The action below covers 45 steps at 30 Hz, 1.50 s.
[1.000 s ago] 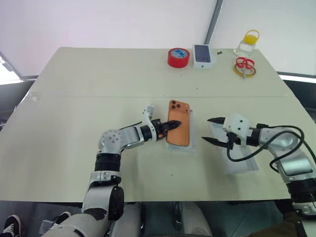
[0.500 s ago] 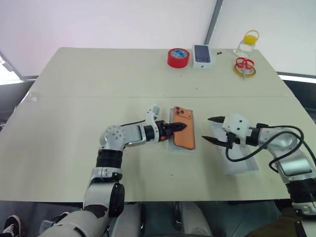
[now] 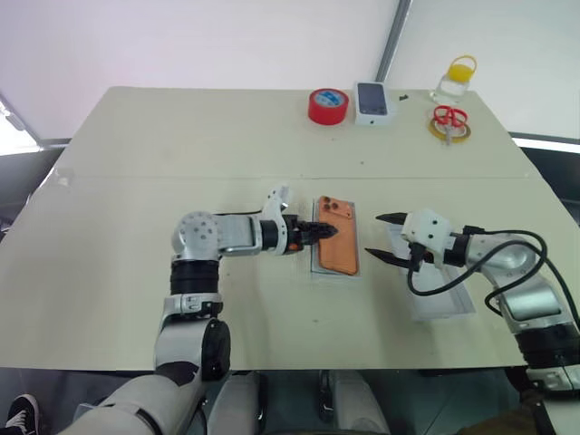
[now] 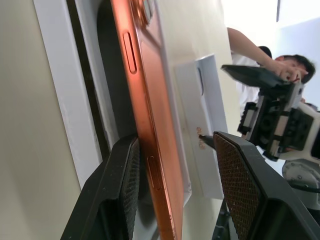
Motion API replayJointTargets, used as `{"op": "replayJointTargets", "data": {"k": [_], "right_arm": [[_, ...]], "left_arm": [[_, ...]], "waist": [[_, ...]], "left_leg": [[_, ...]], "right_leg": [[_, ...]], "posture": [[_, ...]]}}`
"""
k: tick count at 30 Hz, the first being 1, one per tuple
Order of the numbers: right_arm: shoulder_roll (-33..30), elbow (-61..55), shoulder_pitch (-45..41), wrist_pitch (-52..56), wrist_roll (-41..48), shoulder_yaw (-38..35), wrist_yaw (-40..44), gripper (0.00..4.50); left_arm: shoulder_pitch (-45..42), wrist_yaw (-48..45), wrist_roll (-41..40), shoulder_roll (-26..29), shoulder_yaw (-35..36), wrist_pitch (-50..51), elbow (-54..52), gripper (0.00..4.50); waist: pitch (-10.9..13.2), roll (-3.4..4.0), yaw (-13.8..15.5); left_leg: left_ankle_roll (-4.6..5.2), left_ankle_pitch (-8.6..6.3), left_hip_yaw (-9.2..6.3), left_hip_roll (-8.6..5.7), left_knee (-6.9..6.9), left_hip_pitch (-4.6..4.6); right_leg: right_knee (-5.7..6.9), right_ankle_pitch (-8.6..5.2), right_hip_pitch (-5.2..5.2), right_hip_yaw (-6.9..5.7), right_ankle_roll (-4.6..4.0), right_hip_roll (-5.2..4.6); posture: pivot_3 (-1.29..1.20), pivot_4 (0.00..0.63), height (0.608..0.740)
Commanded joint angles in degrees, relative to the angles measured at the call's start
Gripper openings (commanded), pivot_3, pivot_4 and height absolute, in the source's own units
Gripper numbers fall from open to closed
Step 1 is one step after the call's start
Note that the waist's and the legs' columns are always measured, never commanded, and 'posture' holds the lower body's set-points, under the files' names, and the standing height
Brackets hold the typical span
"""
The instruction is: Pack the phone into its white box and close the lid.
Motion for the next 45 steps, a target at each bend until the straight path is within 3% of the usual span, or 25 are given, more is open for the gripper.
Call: {"op": "replayJointTargets", "data": {"k": [1,7,11,14,17,19,22,25,45], "right_arm": [[0.56,-0.14,-1.40,-1.09,-0.19,-0.09,-0.45,3.61],[1.02,0.12,-2.19,-0.63,-0.47,0.11,-0.17,3.61],[0.96,0.02,-2.56,-0.01,-0.22,0.30,0.11,3.61],[1.32,0.32,-3.32,-0.28,-0.93,0.16,-1.11,2.74],[1.63,2.77,-4.87,-3.52,-4.96,1.13,-4.36,1.14],[1.75,4.12,-5.53,-5.31,-7.14,2.08,-5.57,0.08],[2.12,5.14,-5.86,-7.22,-8.61,3.52,-5.50,0.03],[1.58,5.35,-5.86,-7.82,-9.86,5.00,-4.71,0.03],[0.15,3.44,-2.48,-8.37,-12.23,6.65,-3.37,0.03]], "left_arm": [[-1.86,-0.54,-0.87,0.49,1.44,1.46,-3.58,2.35],[-1.37,-1.50,-0.43,3.32,3.10,5.20,-5.64,2.35],[0.94,-7.33,3.11,7.98,-2.12,-4.62,-9.71,2.35],[3.85,-14.20,8.73,12.89,-8.19,-15.90,-11.78,1.50],[9.12,-26.63,22.17,21.21,-23.01,-37.28,-15.75,0.02],[11.58,-30.97,26.33,22.57,-26.76,-46.40,-15.06,0.00],[13.91,-34.84,33.27,23.94,-30.84,-58.62,-10.94,0.00],[14.07,-37.80,37.68,24.63,-33.84,-63.60,-6.97,0.00],[10.17,-43.92,43.60,13.56,-38.37,-65.51,0.52,0.00]], "waist": [[0.00,0.00,0.00],[0.00,0.01,-0.09],[0.00,0.01,-0.13],[-0.01,0.02,-0.08],[-0.02,0.05,-0.14],[-0.03,0.07,0.00],[-0.03,0.07,0.22],[-0.02,0.07,0.01],[-0.02,0.07,0.02]], "left_leg": [[-0.01,0.01,0.00,0.00,0.00,0.00],[-0.02,0.01,-0.01,-0.10,0.00,0.01],[-0.08,0.04,-0.01,-0.09,-0.02,0.03],[-0.34,0.18,0.00,-0.08,-0.02,0.03],[-0.38,0.20,0.07,-0.09,-0.06,0.06],[-0.39,0.20,0.10,-0.10,-0.09,0.07],[-0.08,0.04,0.08,-0.06,-0.04,0.00],[0.03,-0.01,0.10,-0.09,-0.02,-0.01],[0.19,-0.08,0.11,-0.11,0.03,0.00]], "right_leg": [[0.00,0.00,0.00,0.00,0.00,0.00],[0.01,0.00,0.00,0.00,0.01,0.00],[0.03,0.00,0.00,0.01,0.00,0.00],[0.03,-0.02,-0.01,0.01,-0.05,0.00],[0.03,-0.11,-0.02,0.07,-0.22,-0.01],[0.01,-0.12,-0.04,0.08,-0.25,-0.02],[-0.02,-0.12,-0.04,0.07,-0.27,-0.15],[-0.03,-0.12,-0.05,0.08,-0.26,-0.20],[0.03,-0.02,-0.03,0.05,-0.03,-0.17]], "posture": [[0.00,0.150,0.740],[0.00,0.150,0.740],[0.00,0.150,0.740],[0.00,0.150,0.740],[0.00,0.150,0.740],[0.00,0.150,0.740],[0.00,0.150,0.740],[0.00,0.150,0.740],[0.00,0.150,0.740]]}}
